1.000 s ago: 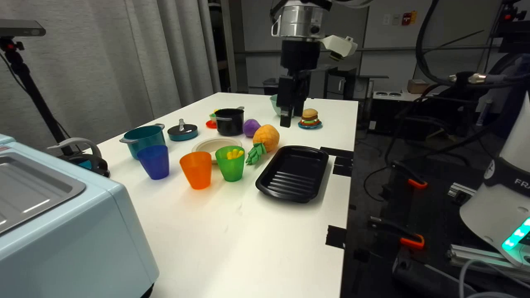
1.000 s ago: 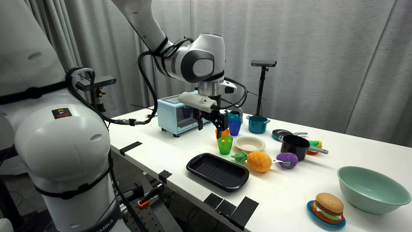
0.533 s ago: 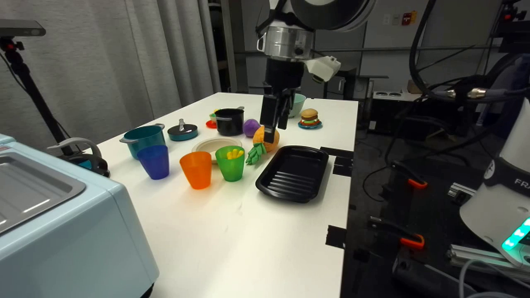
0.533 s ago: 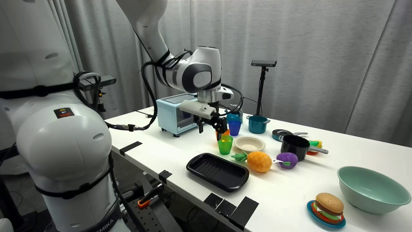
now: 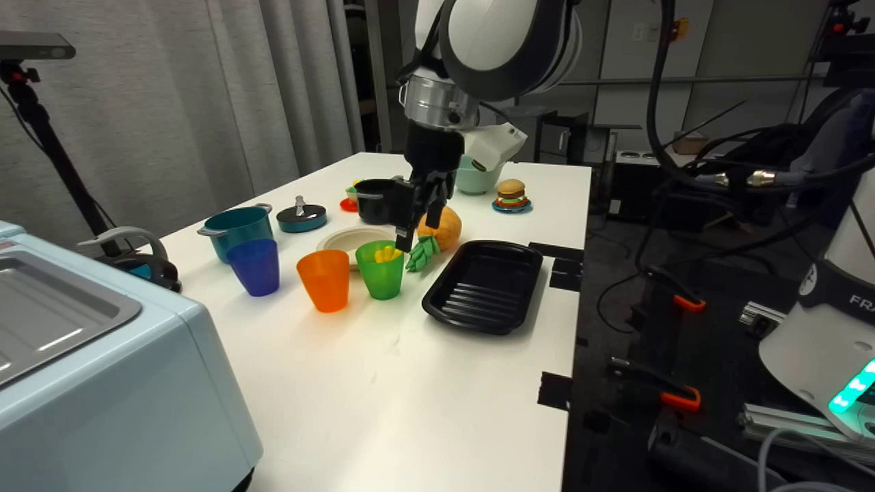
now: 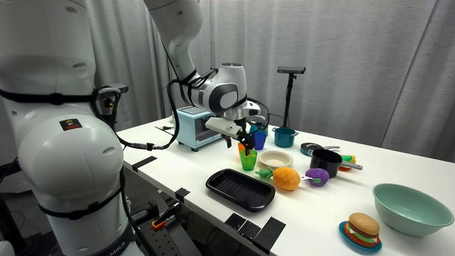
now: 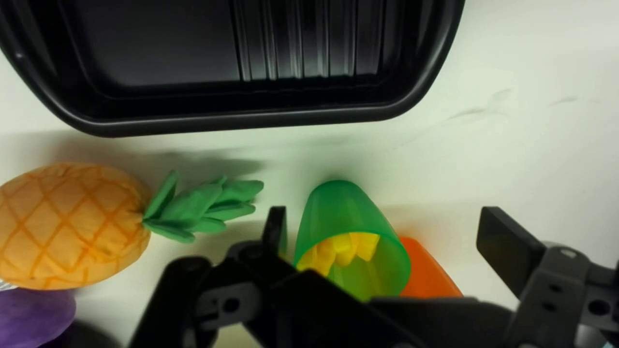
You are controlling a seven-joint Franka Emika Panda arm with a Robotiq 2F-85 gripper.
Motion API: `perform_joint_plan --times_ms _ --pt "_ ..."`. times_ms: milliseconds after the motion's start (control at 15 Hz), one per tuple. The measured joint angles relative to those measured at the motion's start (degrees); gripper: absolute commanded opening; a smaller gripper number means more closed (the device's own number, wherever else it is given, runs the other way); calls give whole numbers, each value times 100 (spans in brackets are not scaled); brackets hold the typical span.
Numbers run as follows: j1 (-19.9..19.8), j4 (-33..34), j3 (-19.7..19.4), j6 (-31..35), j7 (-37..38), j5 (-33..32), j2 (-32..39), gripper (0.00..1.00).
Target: Pour the contents in the cup into the bowl
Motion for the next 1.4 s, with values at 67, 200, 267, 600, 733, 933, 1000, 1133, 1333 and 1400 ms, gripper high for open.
perform_joint_plan --times_ms 67,200,267,600,733,933,1000,1133,1333,1400 --pt "-5 70 0 95 67 -30 114 100" --pt "-10 182 -4 281 234 -120 325 100" --pt "-10 220 -9 368 325 -182 416 100" --pt "-7 325 -119 674 807 -649 790 100" --pt "1 379 -187 734 948 -765 905 100" --pt "5 473 -214 753 1012 -782 1050 100" --pt "15 489 -213 753 1027 -782 1090 100" --pt "30 512 -206 753 1035 -783 1152 100" --pt "30 617 -195 753 1035 -782 1200 100" --pt "29 667 -191 753 1034 -779 1215 100"
